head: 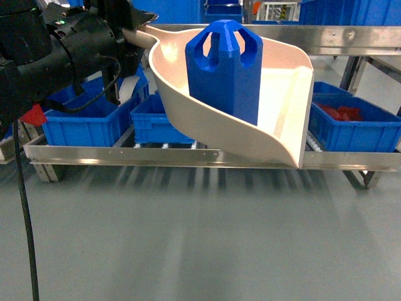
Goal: Place part in tray to right shelf
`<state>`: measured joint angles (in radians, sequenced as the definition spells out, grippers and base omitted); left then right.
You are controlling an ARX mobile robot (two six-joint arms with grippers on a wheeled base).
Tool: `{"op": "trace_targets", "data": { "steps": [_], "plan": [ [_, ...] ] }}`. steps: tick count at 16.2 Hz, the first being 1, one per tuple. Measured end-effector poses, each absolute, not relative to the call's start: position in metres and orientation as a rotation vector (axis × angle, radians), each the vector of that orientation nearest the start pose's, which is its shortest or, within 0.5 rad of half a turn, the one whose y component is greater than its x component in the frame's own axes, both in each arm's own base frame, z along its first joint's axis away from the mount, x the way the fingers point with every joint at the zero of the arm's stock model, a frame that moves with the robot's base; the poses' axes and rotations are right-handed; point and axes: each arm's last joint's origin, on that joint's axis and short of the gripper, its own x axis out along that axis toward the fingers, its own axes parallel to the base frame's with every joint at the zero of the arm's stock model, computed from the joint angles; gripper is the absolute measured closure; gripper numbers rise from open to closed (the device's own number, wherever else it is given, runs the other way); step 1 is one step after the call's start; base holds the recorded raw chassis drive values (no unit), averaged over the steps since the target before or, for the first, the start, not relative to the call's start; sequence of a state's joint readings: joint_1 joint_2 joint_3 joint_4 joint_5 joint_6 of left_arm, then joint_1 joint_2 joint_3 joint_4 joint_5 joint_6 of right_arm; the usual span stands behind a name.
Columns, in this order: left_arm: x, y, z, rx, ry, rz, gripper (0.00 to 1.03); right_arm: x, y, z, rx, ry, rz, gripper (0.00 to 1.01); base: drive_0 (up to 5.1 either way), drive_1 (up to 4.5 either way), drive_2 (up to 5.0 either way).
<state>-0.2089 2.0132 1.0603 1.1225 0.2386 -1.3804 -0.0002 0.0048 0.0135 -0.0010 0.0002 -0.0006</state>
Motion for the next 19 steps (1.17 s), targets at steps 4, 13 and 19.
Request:
{"op": "trace_targets", "data": {
  "steps": [4, 13, 19],
  "plan": [
    [0.4081, -0.0926, 0.1928, -1.350, 0.167, -0.484, 0.91, 0.0972, 0.0000, 0.1674, -0.001, -0.005, 0.000, 0.03, 0.0, 0.00, 0.0],
    [0.4081, -0.0929, 0.1929, -1.350, 0.167, -0.485, 0.91, 0.0972, 0.0000, 0.1673, -0.001, -0.004, 0.000, 0.03, 0.0, 0.00, 0.0],
    [0.4081, -0.0929, 0.1928, -1.350, 0.167, -0.485, 0.91, 0.0972, 0.0000, 0.1675, -0.001, -0.006, 0.000, 0.03, 0.0, 0.00, 0.0]
  ]
}}
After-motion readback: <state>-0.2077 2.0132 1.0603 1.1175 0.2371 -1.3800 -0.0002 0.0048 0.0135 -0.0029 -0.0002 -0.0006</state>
